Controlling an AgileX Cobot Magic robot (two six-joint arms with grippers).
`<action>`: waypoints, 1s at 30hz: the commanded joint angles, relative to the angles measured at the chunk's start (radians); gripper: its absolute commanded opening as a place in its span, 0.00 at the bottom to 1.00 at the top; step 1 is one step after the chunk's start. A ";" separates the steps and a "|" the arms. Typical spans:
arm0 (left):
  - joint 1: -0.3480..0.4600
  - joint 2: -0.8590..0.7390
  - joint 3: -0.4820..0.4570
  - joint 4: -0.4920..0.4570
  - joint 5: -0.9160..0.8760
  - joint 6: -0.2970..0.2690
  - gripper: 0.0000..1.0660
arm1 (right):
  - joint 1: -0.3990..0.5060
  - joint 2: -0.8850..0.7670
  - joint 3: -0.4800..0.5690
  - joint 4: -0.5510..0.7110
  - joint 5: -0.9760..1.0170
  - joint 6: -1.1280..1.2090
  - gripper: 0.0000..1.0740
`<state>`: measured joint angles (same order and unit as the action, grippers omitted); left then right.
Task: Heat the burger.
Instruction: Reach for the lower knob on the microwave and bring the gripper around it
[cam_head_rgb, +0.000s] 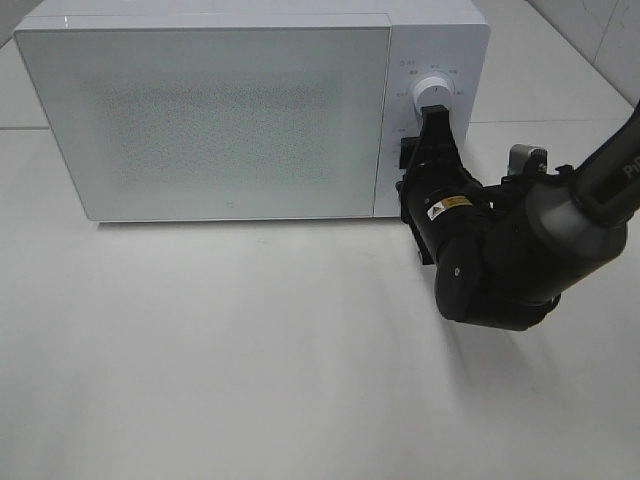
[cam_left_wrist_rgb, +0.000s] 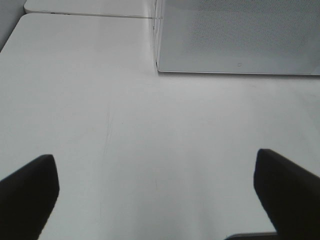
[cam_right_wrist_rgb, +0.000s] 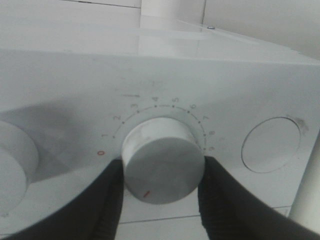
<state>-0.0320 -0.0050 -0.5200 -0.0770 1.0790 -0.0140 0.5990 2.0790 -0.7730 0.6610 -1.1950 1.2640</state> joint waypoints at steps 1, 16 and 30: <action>0.004 -0.023 0.003 -0.006 -0.012 0.001 0.92 | -0.014 -0.007 -0.012 0.096 -0.210 0.044 0.27; 0.004 -0.023 0.003 -0.006 -0.012 0.001 0.92 | -0.014 -0.007 -0.012 0.121 -0.209 0.091 0.28; 0.004 -0.023 0.003 -0.006 -0.012 0.001 0.92 | -0.014 -0.028 -0.010 0.088 -0.202 -0.004 0.37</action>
<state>-0.0320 -0.0050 -0.5200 -0.0770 1.0790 -0.0140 0.6030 2.0720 -0.7770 0.6830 -1.1830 1.2780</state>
